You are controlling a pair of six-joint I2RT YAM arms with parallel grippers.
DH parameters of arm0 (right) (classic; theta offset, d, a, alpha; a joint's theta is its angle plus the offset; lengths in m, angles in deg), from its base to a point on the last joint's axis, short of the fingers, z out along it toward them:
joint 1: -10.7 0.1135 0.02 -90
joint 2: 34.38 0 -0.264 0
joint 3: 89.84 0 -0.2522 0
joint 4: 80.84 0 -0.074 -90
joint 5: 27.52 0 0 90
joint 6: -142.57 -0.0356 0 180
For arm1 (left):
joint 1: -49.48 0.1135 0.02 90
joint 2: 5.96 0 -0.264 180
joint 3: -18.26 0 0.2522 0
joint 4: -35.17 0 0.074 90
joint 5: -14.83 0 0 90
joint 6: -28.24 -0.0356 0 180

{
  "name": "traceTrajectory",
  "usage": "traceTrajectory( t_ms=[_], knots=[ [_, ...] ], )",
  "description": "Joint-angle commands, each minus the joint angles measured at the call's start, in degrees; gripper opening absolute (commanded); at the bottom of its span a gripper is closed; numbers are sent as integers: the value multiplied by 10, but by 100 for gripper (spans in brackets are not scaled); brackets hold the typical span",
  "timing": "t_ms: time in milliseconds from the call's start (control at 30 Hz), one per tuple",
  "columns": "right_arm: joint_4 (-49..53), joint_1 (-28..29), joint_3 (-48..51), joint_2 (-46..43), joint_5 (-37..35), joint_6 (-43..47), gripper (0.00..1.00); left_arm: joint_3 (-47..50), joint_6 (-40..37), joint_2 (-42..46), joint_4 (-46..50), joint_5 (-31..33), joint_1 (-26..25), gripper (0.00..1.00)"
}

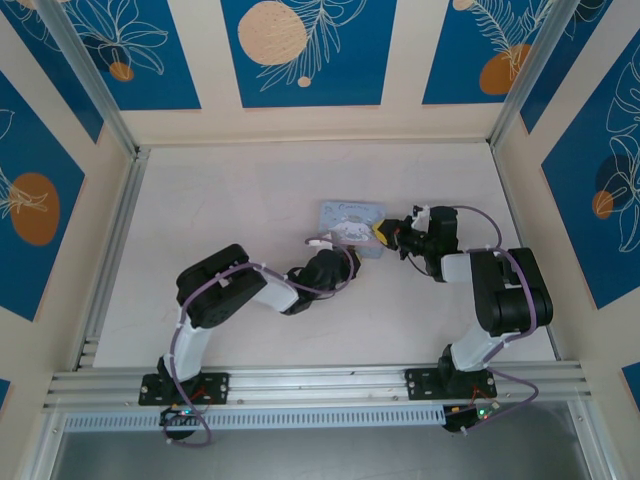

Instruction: Unlock the padlock with the key

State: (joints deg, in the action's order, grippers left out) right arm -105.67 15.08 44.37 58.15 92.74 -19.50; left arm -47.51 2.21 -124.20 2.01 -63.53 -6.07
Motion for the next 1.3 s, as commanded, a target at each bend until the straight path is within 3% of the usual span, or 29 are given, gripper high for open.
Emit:
traceTrajectory(
  t_ms=[0,467,733,967,1267],
  knots=[
    [22,4,-13,-50,15,-5,0,-1,-4,13,55,-13,-4,0],
    [172,11,81,-313,9,13,0,18,-3,127,137,-48,33,0],
    [197,65,182,-409,-24,-16,0,45,4,175,134,-74,60,0],
    [188,141,211,-429,-95,-41,0,66,14,203,102,-116,74,0],
    [117,153,191,-367,-102,-69,0,66,71,239,107,-160,85,0]
  ],
)
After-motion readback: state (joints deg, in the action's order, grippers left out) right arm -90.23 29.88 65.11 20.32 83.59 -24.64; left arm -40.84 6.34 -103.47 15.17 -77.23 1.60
